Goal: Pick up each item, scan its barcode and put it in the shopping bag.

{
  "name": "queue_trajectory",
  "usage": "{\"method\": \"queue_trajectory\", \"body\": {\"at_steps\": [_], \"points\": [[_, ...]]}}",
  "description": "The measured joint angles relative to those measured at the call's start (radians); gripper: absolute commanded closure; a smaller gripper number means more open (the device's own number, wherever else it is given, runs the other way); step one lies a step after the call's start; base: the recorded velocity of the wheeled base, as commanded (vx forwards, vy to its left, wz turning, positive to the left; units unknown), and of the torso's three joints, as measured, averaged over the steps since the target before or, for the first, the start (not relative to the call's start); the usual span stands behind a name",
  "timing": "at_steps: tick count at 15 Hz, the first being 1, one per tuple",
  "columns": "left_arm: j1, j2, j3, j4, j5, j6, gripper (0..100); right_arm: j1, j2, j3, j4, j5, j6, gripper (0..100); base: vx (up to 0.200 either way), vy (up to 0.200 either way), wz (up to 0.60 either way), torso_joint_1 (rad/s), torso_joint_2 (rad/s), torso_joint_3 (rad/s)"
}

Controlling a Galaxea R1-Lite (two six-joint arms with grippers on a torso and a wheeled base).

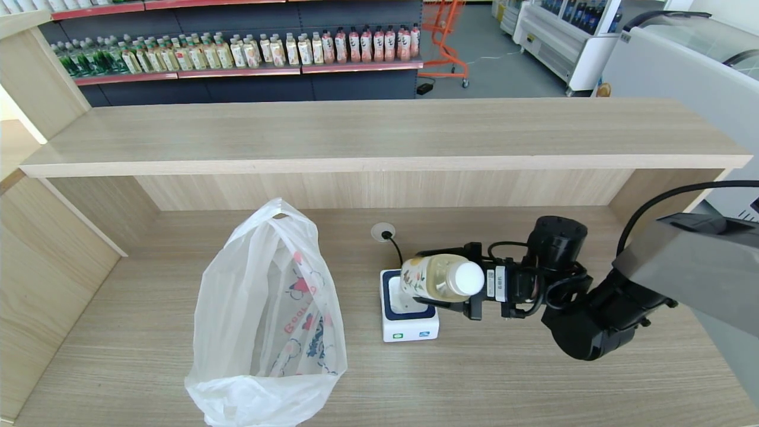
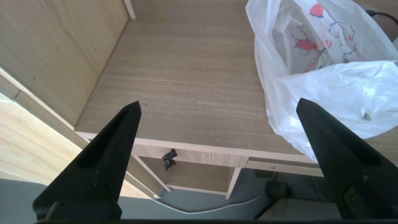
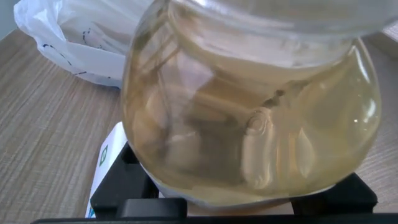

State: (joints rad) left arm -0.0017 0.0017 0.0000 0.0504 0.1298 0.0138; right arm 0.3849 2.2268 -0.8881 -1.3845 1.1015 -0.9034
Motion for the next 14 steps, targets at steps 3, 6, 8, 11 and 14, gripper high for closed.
{"method": "queue_trajectory", "body": {"at_steps": [3, 6, 8, 11, 14], "points": [[0.000, 0.000, 0.000, 0.000, 0.000, 0.000, 0, 0.000, 0.033, -0.024, -0.049, 0.010, 0.023, 100, 0.000, 0.000, 0.00, 0.000, 0.00, 0.000], [0.000, 0.000, 0.000, 0.000, 0.000, 0.000, 0, 0.002, 0.058, -0.044, -0.096, 0.013, 0.054, 100, 0.000, 0.000, 0.00, 0.000, 0.00, 0.000], [0.000, 0.000, 0.000, 0.000, 0.000, 0.000, 0, 0.004, 0.075, -0.054, -0.140, 0.015, 0.082, 100, 0.000, 0.000, 0.00, 0.000, 0.00, 0.000], [0.000, 0.000, 0.000, 0.000, 0.000, 0.000, 0, 0.013, 0.105, -0.059, -0.190, 0.017, 0.137, 100, 0.000, 0.000, 0.00, 0.000, 0.00, 0.000], [0.000, 0.000, 0.000, 0.000, 0.000, 0.000, 0, 0.019, 0.120, -0.061, -0.191, 0.019, 0.141, 100, 0.000, 0.000, 0.00, 0.000, 0.00, 0.000]]}}
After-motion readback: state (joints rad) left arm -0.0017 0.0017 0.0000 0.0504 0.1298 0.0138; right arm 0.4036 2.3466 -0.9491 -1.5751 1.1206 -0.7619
